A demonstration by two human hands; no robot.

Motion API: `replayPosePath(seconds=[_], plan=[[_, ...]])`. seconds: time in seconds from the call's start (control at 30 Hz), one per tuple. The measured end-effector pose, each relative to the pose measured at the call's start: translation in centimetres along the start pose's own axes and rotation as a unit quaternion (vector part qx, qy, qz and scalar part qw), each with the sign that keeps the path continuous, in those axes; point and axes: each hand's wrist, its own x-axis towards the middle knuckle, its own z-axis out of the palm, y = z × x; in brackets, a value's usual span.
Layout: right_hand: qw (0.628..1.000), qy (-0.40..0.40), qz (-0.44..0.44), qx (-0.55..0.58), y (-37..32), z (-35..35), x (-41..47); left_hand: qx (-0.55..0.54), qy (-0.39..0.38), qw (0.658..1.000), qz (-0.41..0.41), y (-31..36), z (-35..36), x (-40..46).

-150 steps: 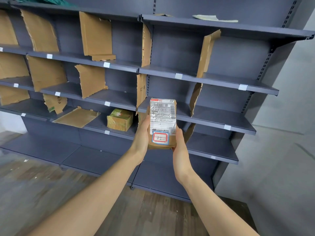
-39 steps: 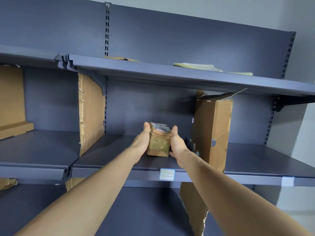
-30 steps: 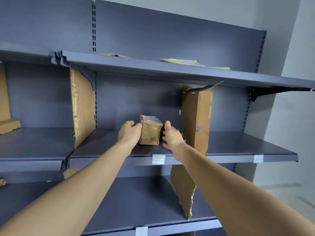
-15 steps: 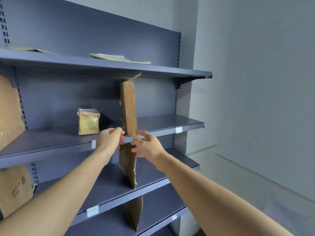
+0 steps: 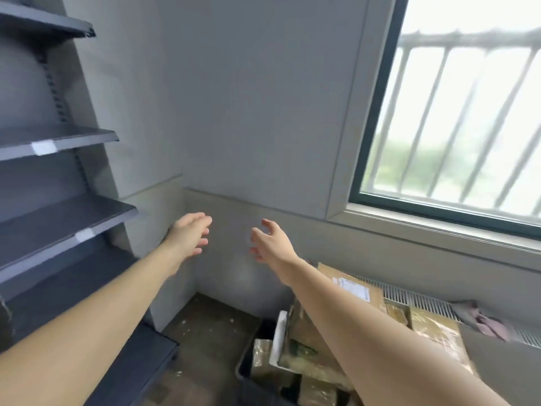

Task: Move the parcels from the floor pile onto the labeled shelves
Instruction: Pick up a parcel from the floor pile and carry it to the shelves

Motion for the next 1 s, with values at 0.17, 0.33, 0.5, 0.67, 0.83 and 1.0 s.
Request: replayPosePath(seconds=[0.17,0.33,0.5,0.67,0.83,1.0], plan=[[0.991,0.11,0.073,-0.006,10.2,-13.6,-3.7,0.011,-0.138,0.99,0.006,-0.9,16.7,-4.5],[0.969,0.197,0.148,0.029,16.9,-23.4,-6.2,0.04,-0.221,0.974,0.019,-1.5,27.3,-6.5],[0.954,0.236,0.18,0.045,20.7,-28.9,-5.2,0.062,-0.246,0.967,0.015,-2.3,33.6,-4.6],[0.947,0.247,0.197,0.05,23.9,-31.9,-1.2,0.059,-0.257,0.965,-0.006,-4.5,39.0,0.3],[0.933,0.245,0.257,0.06,27.7,-33.8,2.3,0.06,-0.292,0.952,-0.067,-7.8,45.2,4.6],[0.916,0.243,0.312,0.064,31.5,-36.3,4.3,0.078,-0.346,0.927,-0.126,-10.4,51.7,6.2]])
